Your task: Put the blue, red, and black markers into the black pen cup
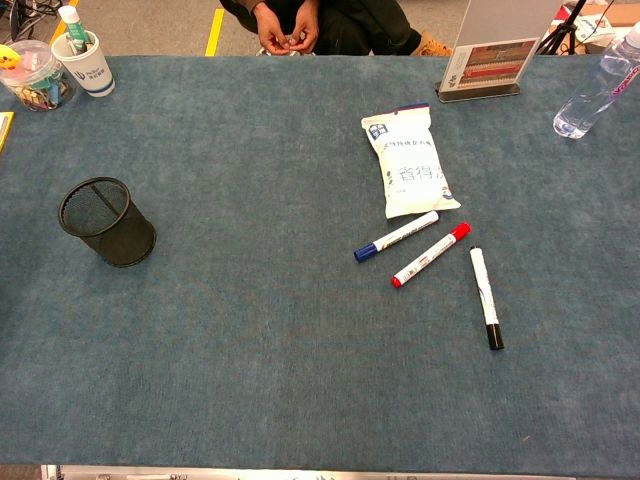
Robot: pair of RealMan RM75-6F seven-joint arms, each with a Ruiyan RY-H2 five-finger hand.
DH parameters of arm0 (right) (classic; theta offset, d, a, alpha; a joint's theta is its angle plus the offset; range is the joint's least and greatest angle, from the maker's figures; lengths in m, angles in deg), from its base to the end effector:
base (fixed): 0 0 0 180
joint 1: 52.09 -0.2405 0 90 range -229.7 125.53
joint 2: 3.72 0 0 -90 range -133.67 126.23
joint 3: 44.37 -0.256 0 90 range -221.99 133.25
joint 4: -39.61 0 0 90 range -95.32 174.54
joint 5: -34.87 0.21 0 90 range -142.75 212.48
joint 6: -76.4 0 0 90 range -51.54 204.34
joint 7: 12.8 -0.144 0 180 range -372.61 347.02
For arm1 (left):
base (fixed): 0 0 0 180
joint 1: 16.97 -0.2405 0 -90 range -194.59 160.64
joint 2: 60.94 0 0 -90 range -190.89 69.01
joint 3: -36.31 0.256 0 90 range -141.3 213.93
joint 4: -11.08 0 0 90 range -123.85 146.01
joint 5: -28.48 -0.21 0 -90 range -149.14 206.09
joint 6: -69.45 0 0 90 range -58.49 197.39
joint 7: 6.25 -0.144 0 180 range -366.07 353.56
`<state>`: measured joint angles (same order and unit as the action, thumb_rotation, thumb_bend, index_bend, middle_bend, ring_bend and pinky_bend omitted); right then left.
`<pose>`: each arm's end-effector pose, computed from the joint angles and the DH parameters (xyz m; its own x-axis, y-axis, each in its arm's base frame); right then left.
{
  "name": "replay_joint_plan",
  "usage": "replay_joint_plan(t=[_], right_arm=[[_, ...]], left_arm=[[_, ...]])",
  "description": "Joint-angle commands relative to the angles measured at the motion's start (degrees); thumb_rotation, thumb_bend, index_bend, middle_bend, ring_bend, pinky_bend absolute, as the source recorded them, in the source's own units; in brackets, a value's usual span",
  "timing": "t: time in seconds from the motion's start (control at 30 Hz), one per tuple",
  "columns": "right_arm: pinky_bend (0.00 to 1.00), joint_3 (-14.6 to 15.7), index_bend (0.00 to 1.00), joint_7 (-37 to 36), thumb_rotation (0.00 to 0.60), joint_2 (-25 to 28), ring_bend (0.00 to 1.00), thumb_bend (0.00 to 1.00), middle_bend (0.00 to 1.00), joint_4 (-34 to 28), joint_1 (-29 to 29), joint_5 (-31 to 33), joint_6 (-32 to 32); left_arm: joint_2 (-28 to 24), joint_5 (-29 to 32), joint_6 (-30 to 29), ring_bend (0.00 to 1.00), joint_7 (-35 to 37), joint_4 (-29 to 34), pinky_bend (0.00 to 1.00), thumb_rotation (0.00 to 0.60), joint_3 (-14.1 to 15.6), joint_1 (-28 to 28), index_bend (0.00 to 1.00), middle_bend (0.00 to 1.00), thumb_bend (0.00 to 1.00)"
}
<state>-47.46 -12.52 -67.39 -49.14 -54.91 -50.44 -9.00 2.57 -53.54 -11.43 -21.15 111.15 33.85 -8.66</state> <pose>-0.3308 -0.1713 0.1703 0.4620 -0.0038 0.8869 -0.8861 0.0391 0.4618 -0.2860 0.1940 0.1425 0.5125 0.0718 0.8557 0.8586 -0.0272 -0.5120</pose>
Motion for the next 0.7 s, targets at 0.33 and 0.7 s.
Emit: replay_joint_plan(t=[0.33,0.7], right_arm=[[0.24,-1.2,0.18,-2.4,0.600,0.2,0.27,0.12,0.35,0.6,-0.1,-1.4,-2.4],[0.24,-3.8,0.18,-4.1,0.600,1.4,0.27,0.12,0.35,-0.7,-0.7,0.1,-3.5]], left_arm=[[0.8,-0.5,1.8,0.11,4.5,-1.9,0.19,0.600,0.0,1.0,0.12,0.12,0.29],[2.2,0.4,9.0,0.12,22.1,-6.9,0.19,0.600,0.0,3.6,0.11,0.11,0.27]])
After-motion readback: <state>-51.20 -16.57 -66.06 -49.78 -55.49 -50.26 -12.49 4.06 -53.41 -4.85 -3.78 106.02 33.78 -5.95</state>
